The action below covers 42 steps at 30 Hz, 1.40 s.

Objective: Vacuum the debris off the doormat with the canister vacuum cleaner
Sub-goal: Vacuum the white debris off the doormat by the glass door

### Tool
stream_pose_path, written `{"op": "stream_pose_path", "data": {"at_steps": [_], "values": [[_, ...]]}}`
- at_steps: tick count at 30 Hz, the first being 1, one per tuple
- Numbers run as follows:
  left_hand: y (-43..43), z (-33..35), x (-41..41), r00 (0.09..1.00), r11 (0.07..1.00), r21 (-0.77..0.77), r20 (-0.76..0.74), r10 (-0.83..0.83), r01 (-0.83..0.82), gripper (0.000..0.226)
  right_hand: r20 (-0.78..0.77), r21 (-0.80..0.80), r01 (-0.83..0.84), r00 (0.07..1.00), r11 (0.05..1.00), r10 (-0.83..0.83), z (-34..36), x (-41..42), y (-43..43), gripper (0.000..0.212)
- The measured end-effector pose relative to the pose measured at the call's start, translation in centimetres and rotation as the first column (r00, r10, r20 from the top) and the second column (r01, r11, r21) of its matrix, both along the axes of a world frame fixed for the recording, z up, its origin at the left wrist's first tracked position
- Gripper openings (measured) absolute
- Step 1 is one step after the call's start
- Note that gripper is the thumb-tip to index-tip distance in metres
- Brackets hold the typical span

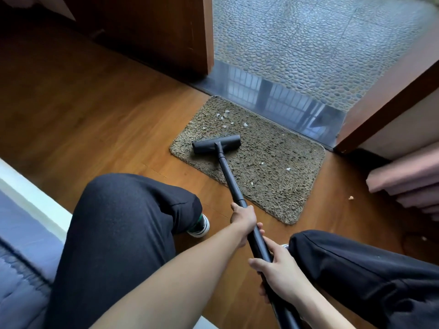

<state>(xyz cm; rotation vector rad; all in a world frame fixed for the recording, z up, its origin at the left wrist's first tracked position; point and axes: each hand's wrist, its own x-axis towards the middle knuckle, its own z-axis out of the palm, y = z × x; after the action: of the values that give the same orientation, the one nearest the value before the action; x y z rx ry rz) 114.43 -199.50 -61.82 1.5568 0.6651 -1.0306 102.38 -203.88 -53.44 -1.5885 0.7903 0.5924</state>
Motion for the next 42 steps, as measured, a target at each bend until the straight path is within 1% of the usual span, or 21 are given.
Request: {"op": "stream_pose_path", "data": {"at_steps": [6, 16, 21, 25, 29, 34, 40, 42], "values": [[-0.3, -0.1, 0.8, 0.999, 1.0, 0.017, 0.031, 0.021, -0.021, 0.026, 0.014, -0.017, 0.006, 1.0, 1.0, -0.006, -0.1, 0.9, -0.1, 0.041], [-0.5, -1.7, 9.1, 0.995, 0.996, 0.047, 0.073, 0.067, -0.071, 0.031, 0.021, -0.037, -0.034, 0.999, 0.999, 0.035, -1.9, 9.1, -0.5, 0.045], [-1.3, -1.9, 13.1, 0.993, 0.996, 0.008, 0.072, 0.089, -0.09, 0.031, 0.038, -0.038, -0.023, 0.999, 0.999, 0.024, -3.0, 13.0, -1.2, 0.039], [-1.6, -1.8, 14.6, 0.995, 0.997, -0.001, 0.061, 0.082, -0.082, 0.03, 0.035, -0.043, -0.025, 0.999, 0.999, 0.026, -3.3, 14.6, -1.6, 0.035], [-1.4, -1.1, 13.8, 0.994, 0.997, 0.002, 0.074, 0.075, -0.076, 0.024, 0.023, -0.044, -0.044, 0.999, 0.998, 0.045, -2.7, 13.9, -1.5, 0.034], [-0.2, 0.2, 10.2, 0.997, 0.998, 0.022, 0.047, 0.065, -0.066, 0.028, 0.025, -0.04, -0.089, 0.996, 0.995, 0.09, -1.2, 10.4, -0.9, 0.032], [1.3, 0.4, 4.6, 0.997, 0.995, 0.061, 0.024, 0.075, -0.077, 0.018, 0.009, -0.047, -0.117, 0.993, 0.992, 0.118, -0.2, 5.0, 0.5, 0.046], [1.8, 0.5, 3.2, 0.996, 0.995, 0.058, 0.028, 0.084, -0.085, 0.018, 0.005, -0.048, -0.115, 0.993, 0.992, 0.116, 0.1, 3.6, 0.9, 0.051]]}}
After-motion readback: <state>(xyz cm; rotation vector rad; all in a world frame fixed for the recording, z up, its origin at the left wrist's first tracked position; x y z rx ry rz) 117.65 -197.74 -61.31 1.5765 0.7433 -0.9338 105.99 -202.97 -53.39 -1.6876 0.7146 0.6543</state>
